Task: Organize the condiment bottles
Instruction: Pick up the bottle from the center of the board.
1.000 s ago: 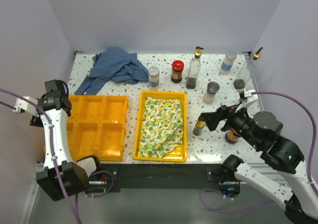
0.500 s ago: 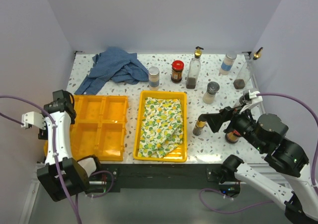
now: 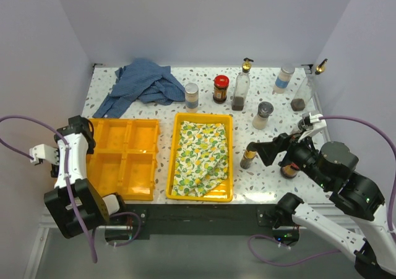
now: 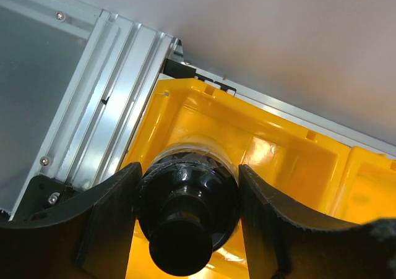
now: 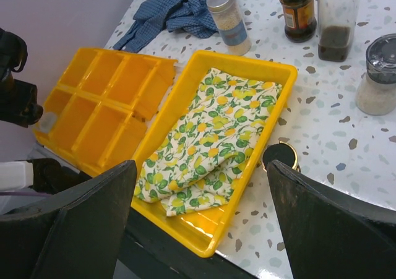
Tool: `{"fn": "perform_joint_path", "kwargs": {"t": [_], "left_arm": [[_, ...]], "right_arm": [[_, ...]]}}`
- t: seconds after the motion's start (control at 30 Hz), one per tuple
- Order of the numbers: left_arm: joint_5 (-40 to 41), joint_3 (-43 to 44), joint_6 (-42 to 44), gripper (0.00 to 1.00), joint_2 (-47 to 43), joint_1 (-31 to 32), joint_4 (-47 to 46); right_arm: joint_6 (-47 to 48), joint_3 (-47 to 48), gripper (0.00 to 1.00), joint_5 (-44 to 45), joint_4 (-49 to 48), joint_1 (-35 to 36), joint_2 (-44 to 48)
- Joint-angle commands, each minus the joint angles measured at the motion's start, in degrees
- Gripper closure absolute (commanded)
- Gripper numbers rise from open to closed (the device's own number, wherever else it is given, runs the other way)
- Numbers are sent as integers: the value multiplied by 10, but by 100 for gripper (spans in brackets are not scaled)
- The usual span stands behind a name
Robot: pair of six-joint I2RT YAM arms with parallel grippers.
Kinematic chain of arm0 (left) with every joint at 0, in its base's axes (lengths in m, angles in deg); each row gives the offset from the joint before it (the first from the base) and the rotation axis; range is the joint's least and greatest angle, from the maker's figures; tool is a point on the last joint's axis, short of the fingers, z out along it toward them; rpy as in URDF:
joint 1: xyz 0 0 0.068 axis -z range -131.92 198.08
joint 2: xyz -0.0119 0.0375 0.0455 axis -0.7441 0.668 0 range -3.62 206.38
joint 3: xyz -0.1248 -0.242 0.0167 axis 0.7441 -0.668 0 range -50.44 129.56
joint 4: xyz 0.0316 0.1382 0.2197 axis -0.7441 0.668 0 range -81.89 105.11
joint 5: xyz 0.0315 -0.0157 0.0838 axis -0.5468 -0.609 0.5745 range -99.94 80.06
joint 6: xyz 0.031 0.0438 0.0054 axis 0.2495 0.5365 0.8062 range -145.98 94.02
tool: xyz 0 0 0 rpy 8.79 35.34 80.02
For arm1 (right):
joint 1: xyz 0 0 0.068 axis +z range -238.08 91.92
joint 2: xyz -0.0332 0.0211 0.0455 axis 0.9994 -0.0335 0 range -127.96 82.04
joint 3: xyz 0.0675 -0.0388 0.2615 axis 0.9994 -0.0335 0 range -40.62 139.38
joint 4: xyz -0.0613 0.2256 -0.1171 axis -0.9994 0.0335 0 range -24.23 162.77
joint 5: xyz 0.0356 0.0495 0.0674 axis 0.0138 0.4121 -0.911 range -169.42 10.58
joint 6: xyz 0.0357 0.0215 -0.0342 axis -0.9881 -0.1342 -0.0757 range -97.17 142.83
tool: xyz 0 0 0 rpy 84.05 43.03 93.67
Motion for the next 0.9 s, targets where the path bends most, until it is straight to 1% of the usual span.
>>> {"fn": "perform_joint_path", "kwargs": {"t": [0.0, 0.03, 0.07, 0.1, 0.17, 0.2, 0.27, 0.3, 0.33, 0.37, 0.4, 0.5, 0.6, 0.63, 0.67, 0.7, 0.73, 0.77, 0.8, 0.83, 0.87], "left_arm": [[49, 3, -13, 63, 15, -13, -19], [48, 4, -13, 54, 18, -13, -18], [47, 4, -10, 48, 22, -15, -18], [47, 4, -8, 40, 29, -16, -18], [47, 7, -3, 32, 37, -17, -15], [47, 6, -4, 27, 39, -17, -14], [48, 6, -2, 20, 38, -17, -15], [46, 6, 6, 12, 36, -17, -19], [45, 7, 18, 8, 34, -16, -37], [41, 9, 55, 5, 31, -16, -48], [41, 11, 62, 1, 29, -17, -52], [36, 26, 77, 0, 19, -16, -44], [29, 60, 95, 0, 1, -16, -40], [18, 67, 121, 0, -4, -17, -47], [10, 75, 139, 0, -16, -17, -58], [-2, 85, 161, 0, -20, -17, -90], [-26, 88, 210, 0, -27, -17, -110], [-41, 89, 232, 0, -39, -17, -130], [-53, 91, 249, 0, -44, -16, -158], [-74, 94, 265, 0, -48, -17, -165], [-77, 97, 264, 0, -56, -16, -165]], "right_arm": [[-7, 12, 9, -11, 0, 1, 8], [-8, 11, 10, -12, 0, 1, 9], [-8, 10, 9, -12, -1, 1, 8], [-9, 9, 9, -11, -1, 1, 10], [-10, 9, 9, -9, 0, 0, 11], [-10, 8, 9, -7, 1, 1, 14], [-10, 9, 10, -6, 3, 1, 17], [-10, 10, 9, -5, 4, 1, 16], [-10, 12, 9, -5, 5, 1, 17], [-8, 13, 9, -3, 7, 1, 17], [-7, 13, 9, -3, 7, 1, 17], [-7, 9, 9, 2, 11, 1, 19], [-12, -5, 9, 0, 5, 0, 24], [-15, -8, 9, -1, 1, 1, 25], [-17, -11, 9, -1, -2, 1, 26], [-17, -16, 9, -1, -4, 1, 24], [-20, -19, 9, 0, -5, 1, 24], [-19, -22, 9, 7, -7, 1, 20], [-18, -33, 9, 11, -8, 1, 19], [-21, -39, 9, 18, -8, 1, 19], [-24, -44, 9, 28, -4, 1, 17]]}}
